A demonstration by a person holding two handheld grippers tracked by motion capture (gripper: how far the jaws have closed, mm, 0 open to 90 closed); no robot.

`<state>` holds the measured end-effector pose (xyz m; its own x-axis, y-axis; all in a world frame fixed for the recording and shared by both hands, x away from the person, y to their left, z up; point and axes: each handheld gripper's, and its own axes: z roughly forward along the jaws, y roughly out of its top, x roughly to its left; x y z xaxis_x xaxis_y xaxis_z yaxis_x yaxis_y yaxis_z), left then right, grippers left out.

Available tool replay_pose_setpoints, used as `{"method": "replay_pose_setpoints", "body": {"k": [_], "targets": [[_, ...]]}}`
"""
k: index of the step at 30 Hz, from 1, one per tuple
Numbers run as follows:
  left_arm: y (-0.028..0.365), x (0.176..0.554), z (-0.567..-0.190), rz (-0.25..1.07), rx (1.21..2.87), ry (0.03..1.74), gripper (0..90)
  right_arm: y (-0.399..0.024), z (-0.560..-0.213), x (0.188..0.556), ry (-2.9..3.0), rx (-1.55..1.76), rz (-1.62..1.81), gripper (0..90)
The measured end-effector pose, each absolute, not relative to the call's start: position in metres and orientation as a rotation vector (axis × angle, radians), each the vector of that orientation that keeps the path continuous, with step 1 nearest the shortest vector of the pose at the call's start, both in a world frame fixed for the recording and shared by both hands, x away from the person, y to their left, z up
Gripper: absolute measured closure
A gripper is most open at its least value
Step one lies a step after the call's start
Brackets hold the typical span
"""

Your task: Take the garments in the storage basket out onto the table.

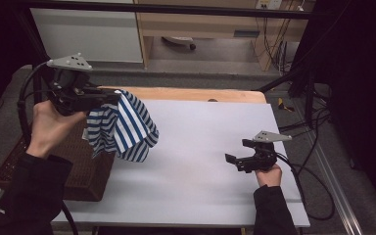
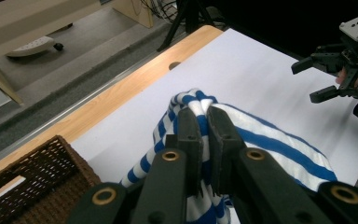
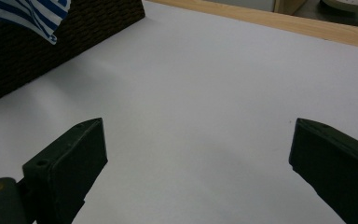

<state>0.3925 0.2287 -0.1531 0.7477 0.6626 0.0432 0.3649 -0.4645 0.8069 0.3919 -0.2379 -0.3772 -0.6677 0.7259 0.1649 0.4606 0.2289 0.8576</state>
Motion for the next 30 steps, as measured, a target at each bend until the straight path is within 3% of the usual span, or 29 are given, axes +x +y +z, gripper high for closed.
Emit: {"method": "replay_pose_setpoints", "body": {"k": [30], "targets": [[0.186, 0.412, -0.208, 0.323, 2.177, 0.744, 84.8, -0.237, -0.378, 0.392, 2.237, 1.116, 1.406, 4.5]]}}
